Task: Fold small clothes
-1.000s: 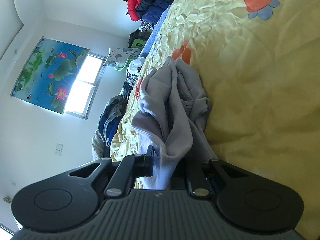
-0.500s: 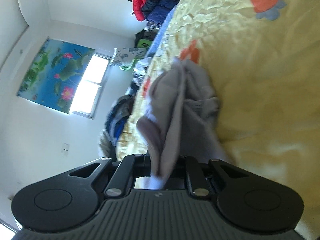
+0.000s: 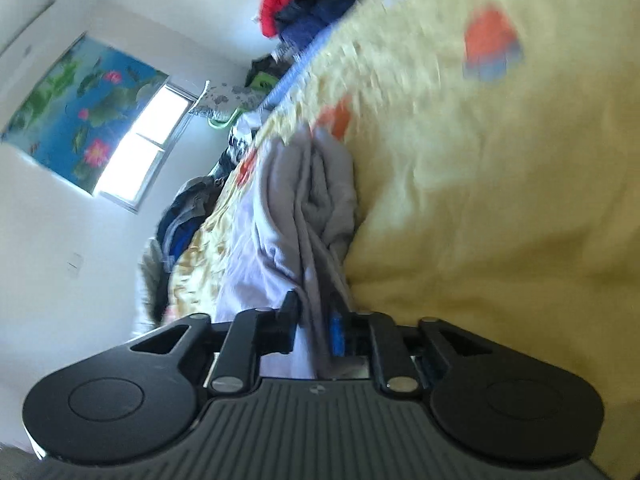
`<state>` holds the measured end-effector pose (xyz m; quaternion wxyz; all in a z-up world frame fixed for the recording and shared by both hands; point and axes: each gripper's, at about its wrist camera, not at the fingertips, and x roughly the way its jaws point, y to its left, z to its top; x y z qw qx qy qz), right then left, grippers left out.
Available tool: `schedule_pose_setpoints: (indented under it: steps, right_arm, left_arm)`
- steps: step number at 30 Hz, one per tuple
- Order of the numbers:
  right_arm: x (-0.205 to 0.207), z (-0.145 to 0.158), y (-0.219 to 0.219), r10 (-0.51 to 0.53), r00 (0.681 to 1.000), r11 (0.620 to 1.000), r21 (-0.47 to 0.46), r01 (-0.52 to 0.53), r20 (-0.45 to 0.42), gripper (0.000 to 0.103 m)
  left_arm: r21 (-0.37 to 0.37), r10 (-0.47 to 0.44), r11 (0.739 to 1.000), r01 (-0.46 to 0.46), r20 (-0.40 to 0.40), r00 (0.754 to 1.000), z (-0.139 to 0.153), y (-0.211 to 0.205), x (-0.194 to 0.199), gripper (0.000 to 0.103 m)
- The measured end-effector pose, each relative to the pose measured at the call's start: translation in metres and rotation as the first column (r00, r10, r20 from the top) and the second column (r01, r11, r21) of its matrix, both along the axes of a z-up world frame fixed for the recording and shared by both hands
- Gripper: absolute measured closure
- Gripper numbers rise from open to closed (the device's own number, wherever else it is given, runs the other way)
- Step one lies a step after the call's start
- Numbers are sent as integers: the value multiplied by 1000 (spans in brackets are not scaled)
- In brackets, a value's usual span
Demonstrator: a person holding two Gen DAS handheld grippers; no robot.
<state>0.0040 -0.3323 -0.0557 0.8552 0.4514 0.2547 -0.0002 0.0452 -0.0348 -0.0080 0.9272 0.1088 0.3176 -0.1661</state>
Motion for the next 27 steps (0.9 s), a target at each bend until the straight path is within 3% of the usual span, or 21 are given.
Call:
schedule_pose_setpoints:
  steps: [3, 5, 7, 9, 11, 15, 18, 22, 27]
  right_arm:
    - [-6, 30, 2, -40, 998, 975, -215, 49, 48, 74]
    - [2, 51, 12, 26, 995, 943, -333, 8, 97, 74]
    - [16, 66, 26, 113, 985, 918, -394, -53, 133, 74]
    - [34, 71, 38, 186, 972, 903, -414, -113, 140, 74]
    - [54, 71, 46, 222, 970, 885, -439, -156, 102, 74]
    - [87, 51, 47, 175, 984, 859, -484, -167, -29, 75]
    - [85, 43, 39, 172, 985, 887, -430, -167, -28, 73]
    - [61, 56, 47, 201, 979, 871, -462, -164, 32, 54]
    - [69, 44, 44, 203, 979, 855, -483, -189, -23, 55]
  left_arm:
    - [-28, -5, 1000, 5, 7, 1000, 13, 10, -3, 9]
    - [-105, -12, 994, 12, -5, 1000, 26, 10, 5, 9]
    - [-192, -27, 981, 24, -15, 1000, 38, 3, 20, 9]
    - [-210, -35, 977, 33, -7, 999, 42, -12, 34, 8]
    - [-161, -36, 986, 35, 0, 999, 37, -32, 46, 8]
    - [-48, -49, 998, 46, -65, 997, 4, -60, 59, 9]
    - [-71, -47, 997, 42, -76, 996, -3, -56, 54, 9]
    - [-77, -45, 996, 39, -80, 996, -5, -53, 53, 8]
    - [-75, -43, 996, 37, -82, 996, -3, -54, 53, 8]
